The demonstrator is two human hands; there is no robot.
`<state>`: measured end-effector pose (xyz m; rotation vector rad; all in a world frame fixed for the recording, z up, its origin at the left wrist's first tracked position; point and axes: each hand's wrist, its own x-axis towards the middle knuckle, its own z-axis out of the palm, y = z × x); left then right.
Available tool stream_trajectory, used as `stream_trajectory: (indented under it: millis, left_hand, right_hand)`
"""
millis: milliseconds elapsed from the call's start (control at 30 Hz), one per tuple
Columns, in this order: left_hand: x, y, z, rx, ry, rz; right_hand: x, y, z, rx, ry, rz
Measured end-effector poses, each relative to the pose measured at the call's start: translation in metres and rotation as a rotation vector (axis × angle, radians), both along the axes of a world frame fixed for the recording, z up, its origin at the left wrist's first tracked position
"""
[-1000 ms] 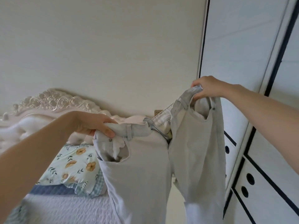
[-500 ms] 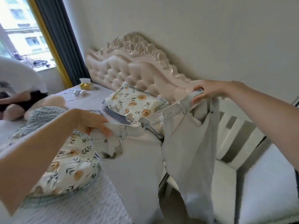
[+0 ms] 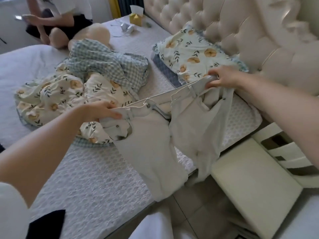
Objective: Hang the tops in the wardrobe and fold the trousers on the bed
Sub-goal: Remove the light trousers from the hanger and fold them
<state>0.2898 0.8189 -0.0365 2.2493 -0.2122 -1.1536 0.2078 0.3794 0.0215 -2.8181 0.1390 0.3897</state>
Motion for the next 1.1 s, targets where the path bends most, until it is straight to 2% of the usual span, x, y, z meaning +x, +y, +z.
stream_trajectory:
  millis: [133,267,600,733,967,1100]
  left_hand:
    - [0.028,0.004,-0.055,0.016,-0.049,0.153]
    - [0.050,0.009,-0.100,0.071,-0.161,0.192]
    - [0.113,0.023,-0.188,0.112,-0.383,0.563]
    - [0.163,0.033,-0.203,0.096,-0.531,0.647]
    - [0.267,0.046,-0.190,0.128,-0.753,0.637]
    - [0.317,0.062,-0.193,0.202,-0.778,0.623]
  right_hand:
    - [0.060,0.012,-0.066,-0.073,-0.069,-0.005]
    - [0.101,0.025,-0.132,-0.099,-0.109,-0.042]
    - [0.223,0.050,-0.242,-0.007,-0.251,0.064]
    - [0.288,0.062,-0.258,0.098,-0.319,0.045]
    - [0.404,0.085,-0.254,0.163,-0.435,0.040]
    - [0.459,0.100,-0.259,0.189,-0.481,0.022]
